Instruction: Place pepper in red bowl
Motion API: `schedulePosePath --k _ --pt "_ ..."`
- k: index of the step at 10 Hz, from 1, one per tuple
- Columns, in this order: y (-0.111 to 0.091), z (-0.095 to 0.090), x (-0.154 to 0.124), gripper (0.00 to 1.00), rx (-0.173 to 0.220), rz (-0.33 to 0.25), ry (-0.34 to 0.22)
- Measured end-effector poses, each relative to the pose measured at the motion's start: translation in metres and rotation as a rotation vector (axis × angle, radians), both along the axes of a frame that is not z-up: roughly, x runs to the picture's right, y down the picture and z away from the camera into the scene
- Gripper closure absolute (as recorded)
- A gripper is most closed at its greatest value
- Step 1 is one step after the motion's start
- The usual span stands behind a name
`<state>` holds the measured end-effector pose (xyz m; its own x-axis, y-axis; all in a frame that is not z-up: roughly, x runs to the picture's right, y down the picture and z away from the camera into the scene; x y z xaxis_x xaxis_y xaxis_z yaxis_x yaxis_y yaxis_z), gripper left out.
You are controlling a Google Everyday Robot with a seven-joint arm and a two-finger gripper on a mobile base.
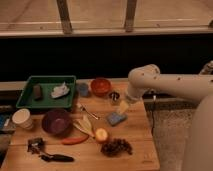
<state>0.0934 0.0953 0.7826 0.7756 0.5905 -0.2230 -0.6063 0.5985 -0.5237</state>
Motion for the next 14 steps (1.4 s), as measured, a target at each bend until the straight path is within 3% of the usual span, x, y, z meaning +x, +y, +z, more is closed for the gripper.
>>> schedulePosePath --k 5,6,8,12,14 --pt "0.0 0.001 0.002 0.2 0.001 -0.002 0.003" --pt "0.0 0.002 0.004 0.2 -0.001 0.001 -0.008" --pt "0.004 0.0 0.004 0.2 -0.005 -0.007 -0.093" --pt "0.02 -0.02 -0.078 0.2 0.026 -0.199 -0.221" --pt "0.033 -0.035 -0.131 0.2 0.037 -0.294 -0.32"
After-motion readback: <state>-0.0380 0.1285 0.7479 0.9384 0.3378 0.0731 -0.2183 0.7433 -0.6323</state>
